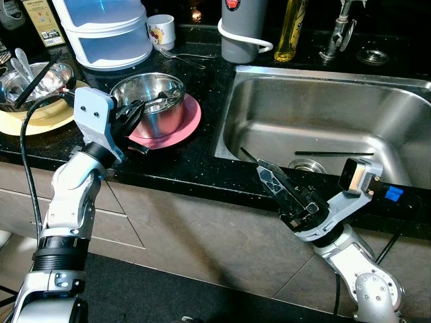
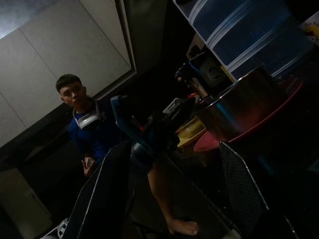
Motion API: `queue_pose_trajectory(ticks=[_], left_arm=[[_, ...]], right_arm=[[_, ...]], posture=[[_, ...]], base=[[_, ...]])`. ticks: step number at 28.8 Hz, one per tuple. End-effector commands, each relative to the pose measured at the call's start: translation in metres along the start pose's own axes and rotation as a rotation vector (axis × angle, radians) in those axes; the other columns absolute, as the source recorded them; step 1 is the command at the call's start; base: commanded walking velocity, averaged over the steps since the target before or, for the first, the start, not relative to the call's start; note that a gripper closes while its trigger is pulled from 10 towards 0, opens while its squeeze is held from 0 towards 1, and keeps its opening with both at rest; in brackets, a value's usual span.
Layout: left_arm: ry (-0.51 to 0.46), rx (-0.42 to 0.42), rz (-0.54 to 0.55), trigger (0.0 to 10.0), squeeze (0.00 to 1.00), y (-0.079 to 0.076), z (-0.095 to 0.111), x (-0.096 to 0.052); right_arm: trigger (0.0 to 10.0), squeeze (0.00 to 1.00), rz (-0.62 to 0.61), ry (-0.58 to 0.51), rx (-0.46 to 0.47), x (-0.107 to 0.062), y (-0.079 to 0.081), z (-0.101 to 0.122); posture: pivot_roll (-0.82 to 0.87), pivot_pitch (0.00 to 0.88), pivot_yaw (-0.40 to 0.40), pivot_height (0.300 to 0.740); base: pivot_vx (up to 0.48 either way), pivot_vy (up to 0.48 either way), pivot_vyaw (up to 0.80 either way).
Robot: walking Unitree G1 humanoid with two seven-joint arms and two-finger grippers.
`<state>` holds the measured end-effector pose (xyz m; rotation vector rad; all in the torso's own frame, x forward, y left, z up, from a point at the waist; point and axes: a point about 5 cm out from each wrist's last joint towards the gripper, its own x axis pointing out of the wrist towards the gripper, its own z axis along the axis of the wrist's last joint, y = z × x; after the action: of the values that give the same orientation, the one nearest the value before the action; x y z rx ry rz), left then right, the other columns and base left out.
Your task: Kitchen organization
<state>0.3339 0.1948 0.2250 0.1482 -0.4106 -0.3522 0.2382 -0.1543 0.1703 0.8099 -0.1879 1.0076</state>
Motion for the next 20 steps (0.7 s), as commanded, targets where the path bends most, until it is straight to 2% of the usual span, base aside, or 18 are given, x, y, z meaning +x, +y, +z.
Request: queue_pose_trajectory(ticks=[1,2,9,20], left_arm=[[-0.06,0.034,-0.004,0.0,0.0,0.004,0.019,0.006],[-0.099,0.043,-0.009,0.0,0.0,0.003,0.03,0.009],[-0.198,0.066,-0.03,0.0,0.0,0.002,0.061,0.02],[-0.148,0.056,-0.02,0.0,0.0,0.003,0.048,0.014]], right_arm=[[10.0,0.0,0.005,0.008,0.009,0.002,0.001,-0.003],[10.0,0.0,0.005,0.006,0.01,0.002,0.0,-0.003],[10.0,0.0,0.007,0.006,0.011,0.004,-0.002,-0.004],[10.0,0.0,0.007,0.008,0.01,0.005,-0.002,-0.005]], posture=[[-0.07,0.093,0.017,0.74],[-0.07,0.09,0.017,0.74],[-0.06,0.079,0.017,0.74],[-0.06,0.075,0.016,0.74]], base=[[0.0,0.0,0.0],[0.0,0.0,0.0],[0.0,0.0,0.0],[0.0,0.0,0.0]])
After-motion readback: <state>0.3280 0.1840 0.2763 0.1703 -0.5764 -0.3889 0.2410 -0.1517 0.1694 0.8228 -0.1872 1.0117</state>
